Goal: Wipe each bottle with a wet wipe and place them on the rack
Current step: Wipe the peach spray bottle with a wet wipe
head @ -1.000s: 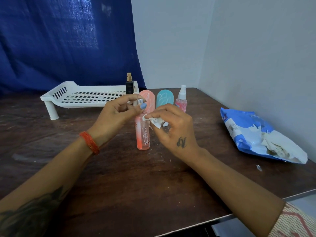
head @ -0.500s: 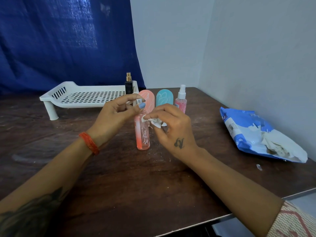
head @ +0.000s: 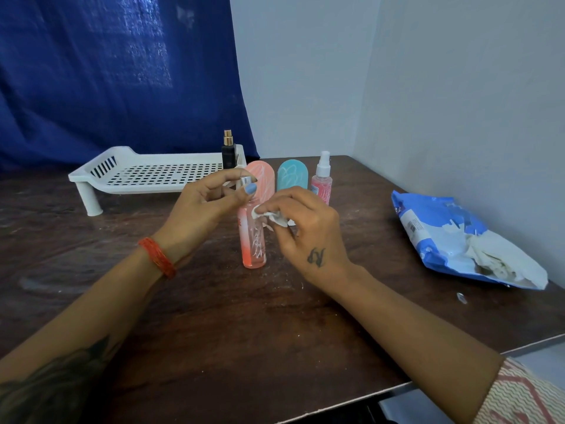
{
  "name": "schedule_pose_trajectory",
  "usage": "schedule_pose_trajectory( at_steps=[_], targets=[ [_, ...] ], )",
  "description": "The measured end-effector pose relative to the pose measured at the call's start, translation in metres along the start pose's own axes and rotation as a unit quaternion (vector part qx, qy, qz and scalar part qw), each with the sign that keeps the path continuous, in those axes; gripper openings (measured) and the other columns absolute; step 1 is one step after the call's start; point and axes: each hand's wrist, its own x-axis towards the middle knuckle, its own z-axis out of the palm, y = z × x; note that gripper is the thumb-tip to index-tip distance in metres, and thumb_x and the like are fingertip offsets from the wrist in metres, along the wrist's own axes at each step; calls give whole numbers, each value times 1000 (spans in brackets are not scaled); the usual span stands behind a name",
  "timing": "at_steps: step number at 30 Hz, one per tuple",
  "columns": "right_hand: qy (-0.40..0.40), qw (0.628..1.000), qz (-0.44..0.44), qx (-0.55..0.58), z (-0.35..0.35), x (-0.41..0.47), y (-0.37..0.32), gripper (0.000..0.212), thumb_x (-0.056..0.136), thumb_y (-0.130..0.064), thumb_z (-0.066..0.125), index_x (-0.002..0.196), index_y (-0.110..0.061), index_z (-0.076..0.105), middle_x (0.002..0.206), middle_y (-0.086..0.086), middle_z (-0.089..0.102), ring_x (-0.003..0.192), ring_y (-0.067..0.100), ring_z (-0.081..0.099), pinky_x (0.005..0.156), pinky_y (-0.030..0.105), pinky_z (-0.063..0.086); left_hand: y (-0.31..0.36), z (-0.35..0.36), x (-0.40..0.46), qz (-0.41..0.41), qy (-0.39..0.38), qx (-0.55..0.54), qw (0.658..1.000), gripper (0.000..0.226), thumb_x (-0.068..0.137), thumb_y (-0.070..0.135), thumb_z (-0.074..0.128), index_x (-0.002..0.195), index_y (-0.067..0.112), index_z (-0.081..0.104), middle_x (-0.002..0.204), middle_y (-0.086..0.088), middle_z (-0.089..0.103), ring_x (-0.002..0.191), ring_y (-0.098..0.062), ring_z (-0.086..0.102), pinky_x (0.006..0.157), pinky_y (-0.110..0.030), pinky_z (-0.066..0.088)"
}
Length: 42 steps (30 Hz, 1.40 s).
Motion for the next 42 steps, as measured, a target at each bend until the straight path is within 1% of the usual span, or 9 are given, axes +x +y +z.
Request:
schedule_pose_trajectory(
  at_steps=[7, 10, 14, 18, 23, 29, 35, 39, 42],
  targets=[
    [-45, 998, -32, 33, -1, -3, 1, 18, 82, -8, 56, 85, -4, 73, 85, 8, 67, 82, 15, 60, 74, 22, 49, 1, 0, -1, -3, 2, -6, 1000, 30, 73, 32, 61, 102, 28, 64, 87, -10, 68, 81, -11, 64, 78, -20, 52],
    [-26, 999, -2, 25, -2, -3, 2, 19, 81, -8, 53, 85, -6, 72, 85, 7, 67, 81, 13, 60, 73, 21, 50, 0, 0, -1, -6, 4, -10, 1000, 29, 72, 32, 61, 101, 30, 64, 84, -1, 70, 79, -4, 67, 78, -18, 52],
    [4, 1000, 1, 9, 2, -2, -1, 18, 83, -11, 56, 90, -5, 72, 89, 10, 66, 85, 14, 60, 77, 18, 48, 1, 1, -1, -4, 4, -1, 1000, 32, 72, 33, 60, 104, 28, 64, 85, -5, 70, 78, -5, 66, 77, -16, 53],
    [-38, 998, -47, 1, 5, -4, -3, 12, 80, -5, 65, 90, -4, 72, 91, 12, 65, 88, 17, 57, 80, 18, 44, 2, 1, -2, -1, 5, 3, 1000, 29, 74, 33, 61, 103, 27, 64, 87, -10, 69, 79, -10, 65, 74, -16, 52],
    [-64, 997, -36, 12, 0, -4, 1, 12, 81, -4, 61, 87, -5, 71, 87, 10, 62, 83, 15, 56, 74, 21, 46, 0, -1, 0, -3, 12, 3, 1000, 21, 84, 20, 61, 103, 28, 64, 90, 1, 70, 80, -1, 66, 74, -13, 52],
    [-15, 1000, 7, 11, 5, -3, -1, 17, 83, -9, 57, 91, -4, 71, 89, 10, 64, 85, 14, 58, 77, 15, 44, -1, -1, 0, -12, 14, 12, 1000, 27, 78, 30, 61, 105, 29, 64, 94, 0, 71, 85, -6, 67, 81, -19, 52],
    [-75, 996, -36, 13, 2, -5, 1, 13, 81, -5, 60, 88, -6, 71, 89, 8, 65, 86, 14, 57, 78, 17, 44, 0, -2, 0, -11, 13, 6, 1000, 28, 75, 33, 61, 102, 28, 65, 97, 2, 70, 87, -6, 66, 84, -24, 53],
    [-57, 998, 23, 21, 1, -6, 5, 12, 81, -1, 62, 89, -6, 69, 90, 7, 65, 87, 3, 54, 78, 5, 40, -1, -3, 0, -24, 24, 8, 999, 34, 74, 35, 62, 106, 26, 65, 108, 3, 69, 98, -12, 66, 95, -35, 49],
    [-32, 998, 54, 28, 5, -5, 5, 13, 80, 1, 63, 91, -5, 68, 92, 8, 65, 88, 0, 50, 79, 2, 38, 0, -3, 0, -25, 23, 6, 999, 33, 74, 35, 62, 105, 28, 65, 111, 5, 68, 100, -12, 66, 96, -36, 49]
  ],
)
